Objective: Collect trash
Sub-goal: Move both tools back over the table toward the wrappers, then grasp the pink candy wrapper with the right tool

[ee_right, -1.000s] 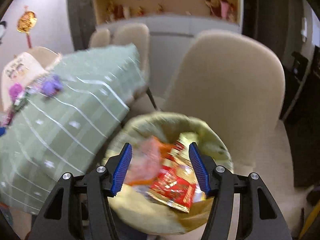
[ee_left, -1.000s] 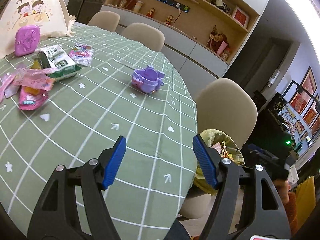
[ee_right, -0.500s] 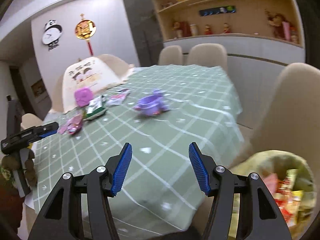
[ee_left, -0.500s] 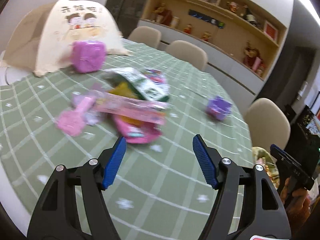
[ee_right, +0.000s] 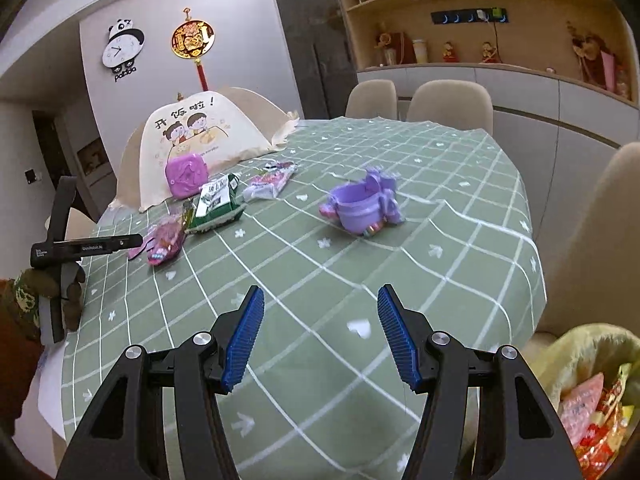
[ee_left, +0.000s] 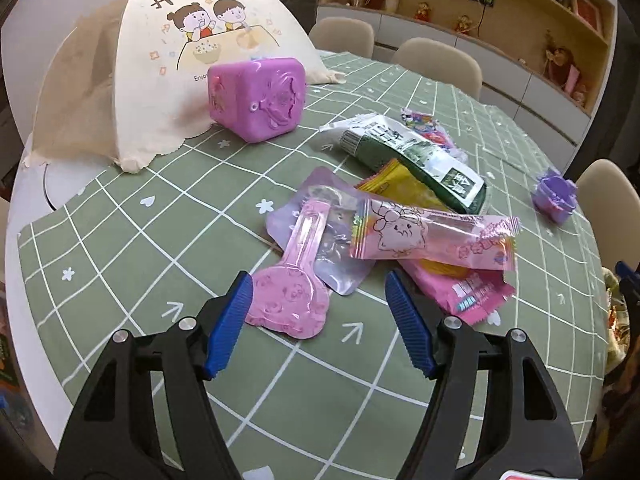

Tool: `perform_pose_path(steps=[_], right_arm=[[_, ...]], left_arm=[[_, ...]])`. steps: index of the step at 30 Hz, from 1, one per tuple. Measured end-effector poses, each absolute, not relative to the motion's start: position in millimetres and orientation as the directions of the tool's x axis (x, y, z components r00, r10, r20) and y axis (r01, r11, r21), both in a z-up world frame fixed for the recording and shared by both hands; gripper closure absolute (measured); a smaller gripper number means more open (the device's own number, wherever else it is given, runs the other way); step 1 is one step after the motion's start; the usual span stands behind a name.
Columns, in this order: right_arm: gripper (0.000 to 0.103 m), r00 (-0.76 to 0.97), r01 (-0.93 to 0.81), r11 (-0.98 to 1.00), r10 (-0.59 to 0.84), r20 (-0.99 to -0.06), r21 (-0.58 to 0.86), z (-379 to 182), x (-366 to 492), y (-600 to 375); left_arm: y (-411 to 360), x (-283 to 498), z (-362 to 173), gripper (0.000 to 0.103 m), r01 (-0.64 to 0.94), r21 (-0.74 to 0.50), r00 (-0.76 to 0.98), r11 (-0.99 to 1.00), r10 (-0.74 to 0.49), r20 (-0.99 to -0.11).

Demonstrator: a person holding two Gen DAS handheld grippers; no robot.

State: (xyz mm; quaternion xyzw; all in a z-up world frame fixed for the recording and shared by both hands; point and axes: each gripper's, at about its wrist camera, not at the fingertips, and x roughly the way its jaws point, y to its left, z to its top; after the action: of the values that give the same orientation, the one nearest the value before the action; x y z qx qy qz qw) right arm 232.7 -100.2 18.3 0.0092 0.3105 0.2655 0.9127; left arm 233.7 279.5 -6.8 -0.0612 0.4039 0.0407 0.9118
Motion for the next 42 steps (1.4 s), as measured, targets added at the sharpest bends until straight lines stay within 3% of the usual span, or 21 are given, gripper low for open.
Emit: perform_pose_path(steps=[1,3,5,10,11,14,15,21,30,35,36,37,39,42], right_arm=[[0.047,0.664,-0.488,0.856,0.491,-0.564,0.171,21.0,234.1,-95.2],[0.047,0.664,-0.509,0.851,0.483,-0.571,0.127,28.6,237.3,-79.8],[0.047,0.661,-0.532,0.843,0.475,-0.581,0.084,33.4,240.7,-59.8],[0.047,0.618,-0.597,0.801,0.489,-0.616,0.037,38.7,252.9,-8.1],[0.047,0.609,-0.605,0.795,0.491,-0.623,0.035,40.1,256.6,2.8],[0.047,0.598,-0.585,0.809,0.480,-0.642,0.060,44.5,273.2,28.0],[0.047,0.596,-0.576,0.815,0.471,-0.650,0.063,44.6,280.2,34.5],[0.047,0.605,-0.545,0.830,0.486,-0.631,0.117,37.7,352.8,74.0],[0.047,0.505,-0.396,0.887,0.428,-0.750,0.239,-11.2,474.3,115.4],[0.047,0.510,-0.511,0.858,0.352,-0.785,0.053,-15.8,469.4,145.8],[0.051,0.504,-0.536,0.843,0.366,-0.782,0.049,-14.7,463.2,145.9],[0.066,0.493,-0.548,0.835,0.368,-0.788,0.048,-14.1,457.3,144.0],[0.084,0.476,-0.564,0.825,0.368,-0.799,0.043,-12.4,445.0,139.8],[0.090,0.460,-0.572,0.818,0.381,-0.802,0.061,-8.4,415.5,118.0]], left_arm=[[277.7,232.9,-6.4,0.051,-0.123,-0.069,0.672,0.990,0.032,-0.740],[276.2,230.4,-6.8,0.078,-0.119,-0.062,0.673,0.991,0.034,-0.738],[282.2,225.8,-3.7,0.086,-0.139,-0.126,0.686,0.982,0.004,-0.727],[292.4,210.2,-0.8,0.086,-0.208,-0.254,0.752,0.945,-0.011,-0.659],[294.0,205.9,-0.8,0.083,-0.203,-0.279,0.763,0.938,-0.027,-0.646],[299.0,196.5,8.4,0.050,-0.166,-0.339,0.808,0.926,-0.069,-0.585],[300.1,194.4,11.6,0.047,-0.159,-0.343,0.820,0.926,-0.070,-0.568],[310.4,211.1,20.0,0.041,-0.129,-0.398,0.812,0.908,-0.133,-0.568],[332.3,241.3,17.6,0.040,-0.145,-0.447,0.789,0.883,-0.170,-0.591],[334.4,259.6,8.4,0.040,-0.160,-0.442,0.761,0.882,-0.175,-0.625],[333.7,261.6,7.2,0.040,-0.162,-0.445,0.758,0.881,-0.177,-0.628],[332.6,263.6,6.3,0.040,-0.163,-0.450,0.755,0.878,-0.183,-0.630],[328.5,266.3,6.7,0.040,-0.153,-0.455,0.749,0.877,-0.197,-0.632],[318.7,271.0,10.6,0.039,-0.139,-0.445,0.741,0.885,-0.205,-0.639]])
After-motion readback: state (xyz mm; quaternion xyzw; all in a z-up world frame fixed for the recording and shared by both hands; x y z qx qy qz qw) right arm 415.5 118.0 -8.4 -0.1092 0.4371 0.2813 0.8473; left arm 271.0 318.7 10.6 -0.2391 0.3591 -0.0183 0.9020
